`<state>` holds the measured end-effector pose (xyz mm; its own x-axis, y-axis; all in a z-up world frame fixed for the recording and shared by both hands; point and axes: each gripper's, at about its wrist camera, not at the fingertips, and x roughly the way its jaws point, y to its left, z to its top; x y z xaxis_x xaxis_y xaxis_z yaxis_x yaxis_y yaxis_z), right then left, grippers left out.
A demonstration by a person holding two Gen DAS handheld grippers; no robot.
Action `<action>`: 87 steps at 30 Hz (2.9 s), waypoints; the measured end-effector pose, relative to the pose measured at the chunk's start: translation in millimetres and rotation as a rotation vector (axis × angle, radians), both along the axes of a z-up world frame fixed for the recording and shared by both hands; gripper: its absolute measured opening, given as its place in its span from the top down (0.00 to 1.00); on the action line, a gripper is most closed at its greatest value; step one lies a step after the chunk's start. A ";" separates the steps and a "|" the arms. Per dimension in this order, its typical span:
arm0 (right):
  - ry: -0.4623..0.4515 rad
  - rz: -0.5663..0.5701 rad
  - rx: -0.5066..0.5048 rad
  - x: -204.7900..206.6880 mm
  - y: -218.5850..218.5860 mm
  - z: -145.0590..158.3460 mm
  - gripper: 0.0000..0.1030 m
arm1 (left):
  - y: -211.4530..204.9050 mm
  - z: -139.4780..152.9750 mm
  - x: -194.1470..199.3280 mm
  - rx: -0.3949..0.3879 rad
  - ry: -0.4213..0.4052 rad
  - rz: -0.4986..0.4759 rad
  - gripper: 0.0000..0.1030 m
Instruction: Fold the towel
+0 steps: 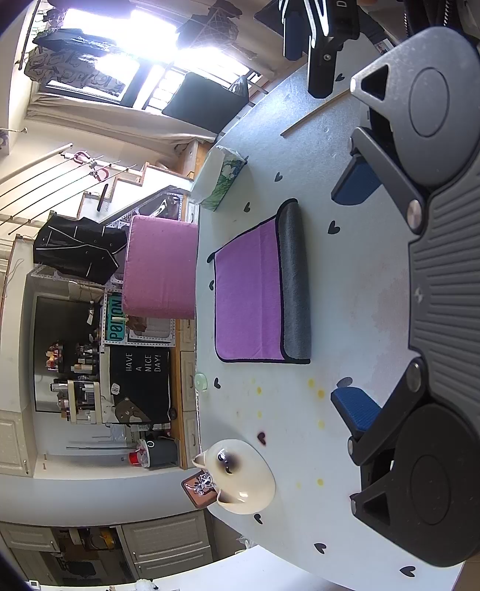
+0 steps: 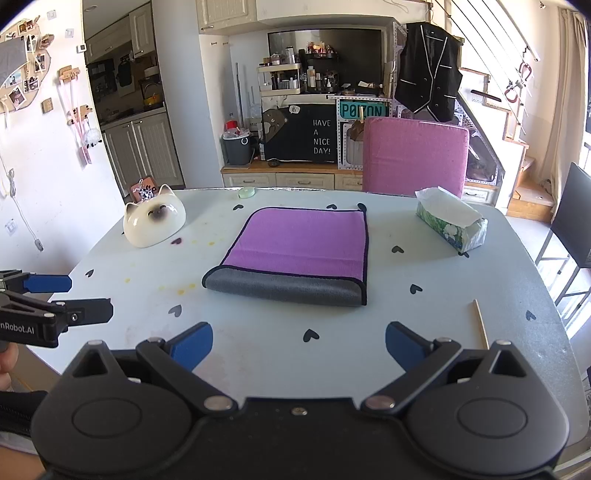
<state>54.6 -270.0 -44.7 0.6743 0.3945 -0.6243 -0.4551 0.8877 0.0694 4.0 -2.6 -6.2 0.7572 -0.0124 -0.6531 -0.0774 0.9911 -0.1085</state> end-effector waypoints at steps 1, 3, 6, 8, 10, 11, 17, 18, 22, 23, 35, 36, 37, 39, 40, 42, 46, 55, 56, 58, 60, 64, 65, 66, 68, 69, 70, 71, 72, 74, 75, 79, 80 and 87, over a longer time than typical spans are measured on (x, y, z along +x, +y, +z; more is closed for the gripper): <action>0.001 0.001 0.000 -0.1 0.1 0.1 0.03 | 0.0 -0.2 0.0 0.000 0.001 0.000 0.00; 0.001 0.003 0.000 0.3 -1.4 -3.0 0.03 | -0.2 -0.2 -0.2 0.000 0.000 0.001 0.00; 0.002 0.003 0.000 -0.3 -1.0 -3.8 0.03 | -0.2 0.1 0.1 0.000 0.000 0.000 0.00; 0.002 0.003 -0.001 -0.3 -0.8 -3.8 0.03 | -0.3 -0.4 0.3 0.001 0.002 -0.002 0.00; 0.003 0.004 -0.001 -0.3 -0.7 -4.0 0.03 | -0.5 -1.0 0.8 0.002 0.003 -0.004 0.00; 0.002 0.004 -0.001 -0.4 -0.8 -4.0 0.03 | -0.2 -0.9 1.2 0.002 0.003 -0.005 0.00; 0.010 -0.002 0.005 8.7 -3.6 -9.9 0.03 | 1.0 -1.5 5.2 -0.001 0.006 -0.013 0.00; 0.011 -0.003 0.006 9.7 -3.1 -11.2 0.03 | 1.3 -1.7 6.1 0.001 0.005 -0.014 0.00; 0.008 -0.003 0.008 13.6 -2.8 -10.3 0.03 | 2.1 -0.9 11.1 0.025 -0.003 -0.011 0.00; 0.008 -0.006 0.010 15.3 -3.5 -9.9 0.03 | 2.7 -0.8 13.5 0.030 -0.004 -0.008 0.00; 0.009 -0.050 0.042 45.4 -17.3 -9.0 0.03 | 8.3 -12.9 53.3 0.093 -0.007 0.025 0.00; 0.007 -0.049 0.041 48.6 -18.2 -10.1 0.03 | 9.5 -14.9 57.2 0.094 -0.007 0.023 0.00; 0.005 -0.047 0.042 51.5 -18.4 -10.8 0.03 | 11.3 -17.1 61.3 0.095 -0.006 0.023 0.00; 0.002 -0.043 0.048 57.9 -18.6 -11.8 0.03 | 13.1 -21.1 67.8 0.102 -0.005 0.021 0.00; 0.001 -0.042 0.048 61.4 -18.2 -12.4 0.03 | 13.8 -23.5 71.0 0.102 -0.007 0.017 0.00; -0.004 -0.035 0.042 67.4 -16.8 -14.1 0.03 | 15.8 -28.0 77.7 0.097 0.006 0.021 0.00; -0.001 -0.031 0.050 79.0 -16.8 -15.3 0.03 | 20.3 -34.6 88.6 0.100 0.014 0.028 0.00; -0.009 -0.022 0.080 106.1 -11.3 -30.1 0.02 | 34.0 -48.9 117.5 0.100 0.013 0.047 0.00; -0.017 -0.026 0.088 108.8 -10.7 -33.1 0.02 | 35.9 -51.7 121.4 0.095 0.013 0.050 0.00; -0.025 -0.039 0.094 116.8 -9.9 -40.0 0.02 | 39.5 -58.7 129.5 0.083 0.007 0.059 0.00; -0.011 -0.049 0.092 127.6 -8.7 -47.9 0.02 | 41.9 -65.8 137.2 0.078 0.009 0.070 0.00; 0.017 -0.059 0.068 150.6 -5.0 -64.2 0.01 | 50.2 -81.0 153.9 0.058 0.033 0.077 0.00; 0.026 -0.063 0.063 156.1 -4.2 -68.8 0.01 | 52.2 -84.4 158.3 0.055 0.035 0.082 0.00; 0.034 -0.067 0.062 161.1 -4.1 -72.7 0.01 | 54.2 -87.5 162.5 0.054 0.033 0.090 0.00; 0.054 -0.074 0.067 172.4 -3.9 -81.1 0.01 | 57.8 -93.6 170.0 0.052 0.028 0.108 0.00; 0.063 -0.081 0.068 177.9 -3.5 -85.1 0.01 | 60.0 -96.3 173.9 0.049 0.027 0.115 0.00; 0.071 -0.091 0.071 183.4 -3.2 -88.8 0.01 | 62.1 -99.1 178.0 0.044 0.028 0.119 0.00; 0.074 -0.096 0.075 187.1 -3.2 -92.4 0.01 | 63.9 -102.1 182.2 0.040 0.030 0.122 0.00; 0.074 -0.100 0.079 190.7 -3.1 -95.4 0.01 | 65.3 -104.1 185.7 0.038 0.031 0.125 0.00; 0.073 -0.106 0.079 198.5 -1.9 -101.7 0.01 | 67.9 -109.0 193.9 0.036 0.038 0.128 0.00; 0.072 -0.109 0.077 201.8 -1.2 -104.8 0.01 | 68.5 -111.7 197.2 0.036 0.041 0.130 0.00; 0.073 -0.104 0.079 216.5 1.6 -116.8 0.01 | 71.5 -121.7 210.1 0.036 0.053 0.140 0.00; 0.070 -0.101 0.084 220.2 1.9 -119.7 0.01 | 71.9 -124.3 212.8 0.040 0.057 0.144 0.00; 0.044 -0.060 0.127 242.1 9.2 -138.8 0.01 | 73.5 -142.4 228.9 0.060 0.079 0.140 0.00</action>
